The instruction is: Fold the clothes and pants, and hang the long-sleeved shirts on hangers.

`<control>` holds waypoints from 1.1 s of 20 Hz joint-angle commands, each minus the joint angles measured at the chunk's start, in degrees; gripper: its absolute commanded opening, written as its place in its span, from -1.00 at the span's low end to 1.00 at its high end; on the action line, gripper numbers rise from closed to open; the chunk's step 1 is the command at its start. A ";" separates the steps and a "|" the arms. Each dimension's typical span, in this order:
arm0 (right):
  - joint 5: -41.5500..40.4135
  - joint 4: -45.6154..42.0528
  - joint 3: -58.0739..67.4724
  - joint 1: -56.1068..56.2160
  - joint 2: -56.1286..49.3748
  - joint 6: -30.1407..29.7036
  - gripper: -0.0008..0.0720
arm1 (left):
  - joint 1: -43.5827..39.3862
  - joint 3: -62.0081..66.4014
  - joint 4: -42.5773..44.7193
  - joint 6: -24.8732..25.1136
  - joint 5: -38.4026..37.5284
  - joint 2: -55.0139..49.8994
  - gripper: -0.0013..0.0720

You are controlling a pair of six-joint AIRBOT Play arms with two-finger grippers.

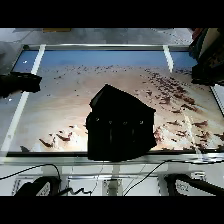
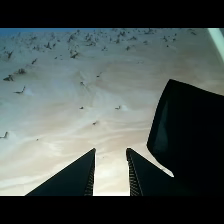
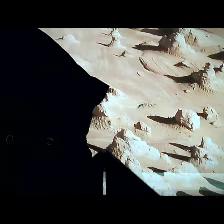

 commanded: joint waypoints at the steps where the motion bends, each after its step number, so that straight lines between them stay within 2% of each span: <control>1: 0.09 -0.02 0.00 0.04 -0.07 0.00 -0.87 | 0.07 -0.09 0.00 0.02 0.00 0.04 -0.37; 13: -0.07 0.02 0.02 0.04 0.00 0.00 -0.87 | 0.07 -0.09 -0.26 0.00 0.07 0.04 -0.37; 17: -9.25 -2.54 0.00 0.00 -0.04 -0.13 -0.87 | 0.04 -0.09 -0.68 -0.04 0.02 0.04 -0.37; 20: -8.48 -8.11 -1.07 -0.02 0.00 -5.29 -0.87 | 0.04 -0.09 -3.72 -2.12 -1.29 0.07 -0.37; 22: -6.97 -8.68 -5.79 -1.64 0.00 -5.86 -0.87 | 0.04 -0.09 -3.54 -1.90 -3.87 0.04 -0.37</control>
